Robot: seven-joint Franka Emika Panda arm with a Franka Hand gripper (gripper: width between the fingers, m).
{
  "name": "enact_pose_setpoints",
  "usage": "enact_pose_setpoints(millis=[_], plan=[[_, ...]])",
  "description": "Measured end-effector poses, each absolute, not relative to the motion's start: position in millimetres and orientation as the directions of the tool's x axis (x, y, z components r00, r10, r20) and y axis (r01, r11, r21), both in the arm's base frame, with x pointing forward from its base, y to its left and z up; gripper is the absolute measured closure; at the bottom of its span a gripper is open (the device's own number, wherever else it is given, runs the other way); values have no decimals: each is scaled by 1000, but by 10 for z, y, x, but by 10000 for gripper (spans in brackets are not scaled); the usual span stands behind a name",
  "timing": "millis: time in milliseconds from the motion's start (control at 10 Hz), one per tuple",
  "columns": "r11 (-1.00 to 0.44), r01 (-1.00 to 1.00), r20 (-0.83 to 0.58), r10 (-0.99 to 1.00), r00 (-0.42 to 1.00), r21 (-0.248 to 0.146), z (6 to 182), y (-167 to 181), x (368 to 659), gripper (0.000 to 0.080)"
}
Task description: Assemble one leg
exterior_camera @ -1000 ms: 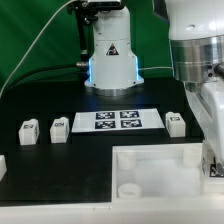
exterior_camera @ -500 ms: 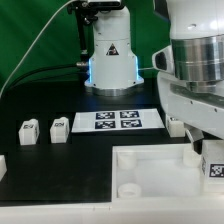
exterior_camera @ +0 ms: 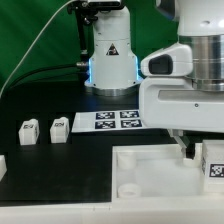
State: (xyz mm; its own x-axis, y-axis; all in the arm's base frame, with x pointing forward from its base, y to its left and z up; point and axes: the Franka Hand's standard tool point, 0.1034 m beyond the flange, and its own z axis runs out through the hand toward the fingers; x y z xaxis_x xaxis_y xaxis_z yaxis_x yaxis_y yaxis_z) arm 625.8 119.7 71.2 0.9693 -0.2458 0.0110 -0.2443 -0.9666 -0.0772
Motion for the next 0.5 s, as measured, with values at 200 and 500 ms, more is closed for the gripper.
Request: enact_pose_setpoints(millis=[200,500], plan=[[-975,-207,15,-209,978,-77,710,1179,6263,268],[-959,-274,10,-275,961,-78,709,1168,6264,404]])
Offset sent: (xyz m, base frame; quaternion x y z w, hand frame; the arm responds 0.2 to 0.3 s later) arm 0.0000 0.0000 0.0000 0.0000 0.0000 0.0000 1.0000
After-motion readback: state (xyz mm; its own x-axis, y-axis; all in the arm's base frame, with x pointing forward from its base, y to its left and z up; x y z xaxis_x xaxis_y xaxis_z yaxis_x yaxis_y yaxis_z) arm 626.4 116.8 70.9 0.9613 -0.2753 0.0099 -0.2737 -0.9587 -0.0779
